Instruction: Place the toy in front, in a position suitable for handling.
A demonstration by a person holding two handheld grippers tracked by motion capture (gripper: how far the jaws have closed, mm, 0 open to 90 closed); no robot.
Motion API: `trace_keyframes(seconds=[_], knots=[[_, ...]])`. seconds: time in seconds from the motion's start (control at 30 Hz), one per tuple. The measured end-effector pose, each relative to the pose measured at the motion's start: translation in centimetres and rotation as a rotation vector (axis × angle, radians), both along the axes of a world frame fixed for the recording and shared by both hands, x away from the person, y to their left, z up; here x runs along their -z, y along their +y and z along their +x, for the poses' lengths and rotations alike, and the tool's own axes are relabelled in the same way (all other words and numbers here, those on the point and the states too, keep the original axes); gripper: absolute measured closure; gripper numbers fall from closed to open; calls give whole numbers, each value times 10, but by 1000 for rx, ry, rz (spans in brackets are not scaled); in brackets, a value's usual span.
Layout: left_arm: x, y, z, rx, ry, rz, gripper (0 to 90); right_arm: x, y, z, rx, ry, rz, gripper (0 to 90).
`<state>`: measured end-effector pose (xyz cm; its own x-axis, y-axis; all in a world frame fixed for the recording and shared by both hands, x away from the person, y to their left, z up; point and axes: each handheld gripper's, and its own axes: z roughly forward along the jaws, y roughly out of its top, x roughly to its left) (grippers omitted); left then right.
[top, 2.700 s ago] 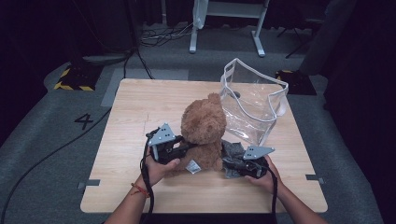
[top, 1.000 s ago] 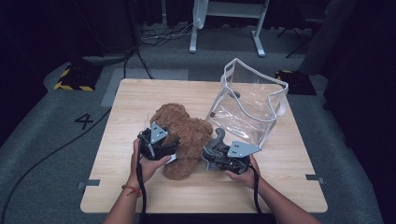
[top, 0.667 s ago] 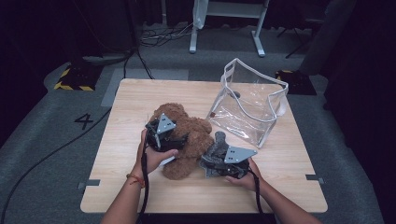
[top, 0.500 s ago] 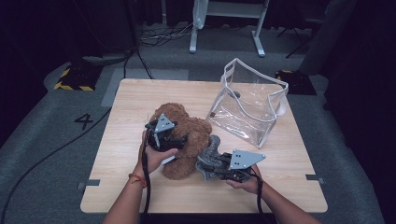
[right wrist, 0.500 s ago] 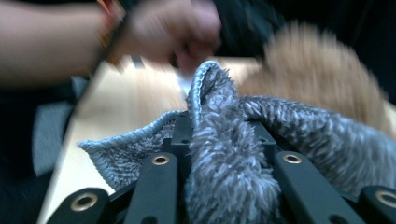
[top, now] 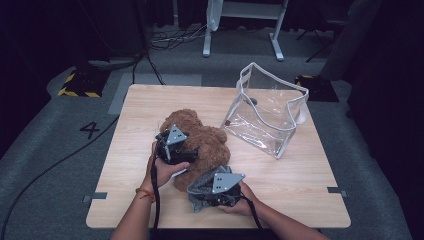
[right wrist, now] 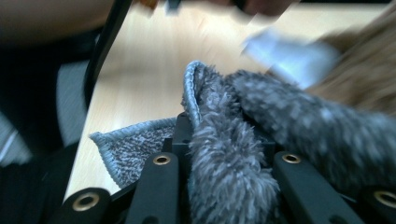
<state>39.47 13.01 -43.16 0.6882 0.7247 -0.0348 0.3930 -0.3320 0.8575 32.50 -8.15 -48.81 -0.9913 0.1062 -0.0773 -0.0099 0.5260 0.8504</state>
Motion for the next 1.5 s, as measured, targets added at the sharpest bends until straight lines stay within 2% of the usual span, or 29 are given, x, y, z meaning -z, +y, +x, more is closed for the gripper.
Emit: trace_keyframes(seconds=[0.07,0.13,0.33,0.4,0.5,0.57,0.6,0.67,0.73,0.77,0.83,0.9,0.97,1.0,1.03,1.13,1.2,1.23,1.3,1.4,1.5], knots=[[1,-1,0,4,3,15,294,2,-3,-4,-9,-19,-34,723],[2,-1,0,-2,1,39,294,-5,-14,-4,7,-32,-7,723],[5,-2,1,-16,11,55,295,-46,-70,23,228,-90,192,723],[5,-1,1,-13,15,47,294,-53,-82,32,305,-124,231,722],[6,1,2,-10,21,30,294,-59,-89,51,359,-104,297,722],[7,1,1,-11,23,26,294,-59,-88,61,376,-96,306,722],[7,1,1,-10,23,23,294,-57,-85,68,381,-66,315,722],[7,1,2,-7,24,19,294,-51,-80,77,402,-58,295,722],[8,1,1,-9,25,21,294,-44,-74,83,419,-25,267,722],[8,2,1,-5,20,32,294,-38,-71,87,422,0,231,722],[8,2,1,-4,28,29,294,-28,-70,92,447,17,183,723],[9,2,1,-3,34,26,293,-21,-72,97,455,54,146,723],[9,1,1,0,34,30,293,-17,-73,99,460,65,113,724],[9,0,1,4,34,33,293,-16,-73,98,459,66,99,724],[9,0,1,5,33,39,292,-17,-71,97,453,60,61,724],[10,0,2,6,38,27,292,-17,-71,94,449,43,-20,722],[10,1,2,2,44,17,290,-15,-75,93,450,46,-54,721],[10,2,2,0,48,5,289,-15,-77,93,452,42,-67,721],[10,4,2,-3,60,-12,284,-12,-83,90,473,11,-138,721],[10,10,2,-21,92,-67,267,-7,-92,90,475,10,-190,721],[8,16,0,-56,131,-111,214,-9,-102,88,481,2,-218,719]])
